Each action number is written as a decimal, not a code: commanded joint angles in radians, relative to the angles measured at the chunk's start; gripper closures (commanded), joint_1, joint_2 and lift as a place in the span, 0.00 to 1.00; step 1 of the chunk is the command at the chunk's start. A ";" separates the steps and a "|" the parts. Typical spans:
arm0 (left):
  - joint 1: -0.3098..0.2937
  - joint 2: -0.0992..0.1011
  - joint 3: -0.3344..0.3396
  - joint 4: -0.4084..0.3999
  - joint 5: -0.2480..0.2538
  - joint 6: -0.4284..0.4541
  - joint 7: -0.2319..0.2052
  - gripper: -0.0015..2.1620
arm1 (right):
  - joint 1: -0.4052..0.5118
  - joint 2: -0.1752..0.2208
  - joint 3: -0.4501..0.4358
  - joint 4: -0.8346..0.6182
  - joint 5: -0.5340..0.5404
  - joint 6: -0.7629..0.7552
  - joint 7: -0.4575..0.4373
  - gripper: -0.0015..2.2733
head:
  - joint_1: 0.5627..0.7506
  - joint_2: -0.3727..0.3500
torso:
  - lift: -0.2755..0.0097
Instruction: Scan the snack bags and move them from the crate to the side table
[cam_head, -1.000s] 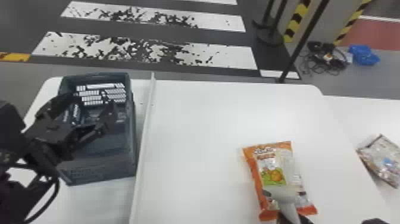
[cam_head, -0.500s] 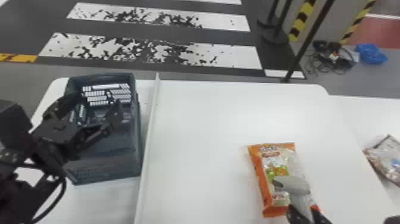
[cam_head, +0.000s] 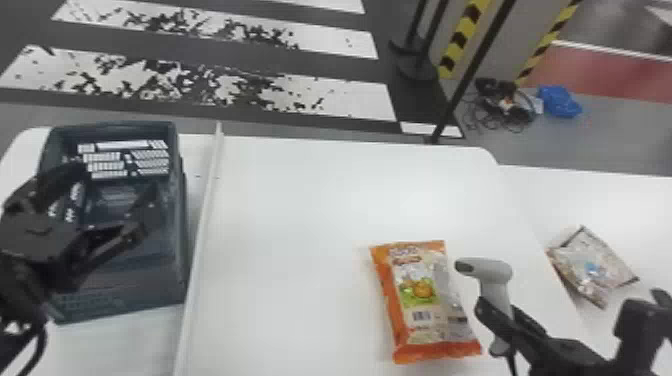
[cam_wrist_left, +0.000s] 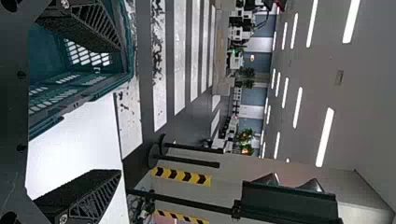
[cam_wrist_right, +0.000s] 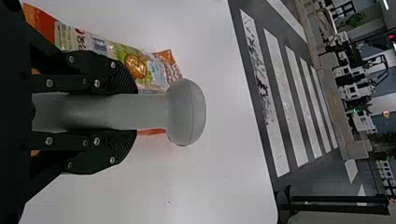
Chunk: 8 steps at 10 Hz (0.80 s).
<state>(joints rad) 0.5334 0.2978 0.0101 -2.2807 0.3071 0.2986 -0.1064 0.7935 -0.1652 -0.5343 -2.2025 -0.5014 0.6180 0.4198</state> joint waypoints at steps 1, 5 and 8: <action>0.026 -0.003 -0.010 -0.028 -0.042 0.020 0.011 0.03 | -0.111 -0.054 -0.027 0.141 -0.017 -0.008 0.011 0.99 | 0.70 0.14 | 0.66; 0.060 -0.040 -0.044 -0.054 -0.131 0.041 0.042 0.03 | -0.298 -0.200 -0.018 0.457 -0.020 -0.066 0.050 0.99 | 0.70 0.03 | 0.66; 0.068 -0.052 -0.065 -0.071 -0.138 0.047 0.045 0.03 | -0.381 -0.272 0.039 0.641 0.014 -0.097 0.074 0.99 | 0.70 0.03 | 0.66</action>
<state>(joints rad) 0.5992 0.2475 -0.0542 -2.3455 0.1699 0.3459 -0.0613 0.4284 -0.4276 -0.5042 -1.5934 -0.4967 0.5248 0.4915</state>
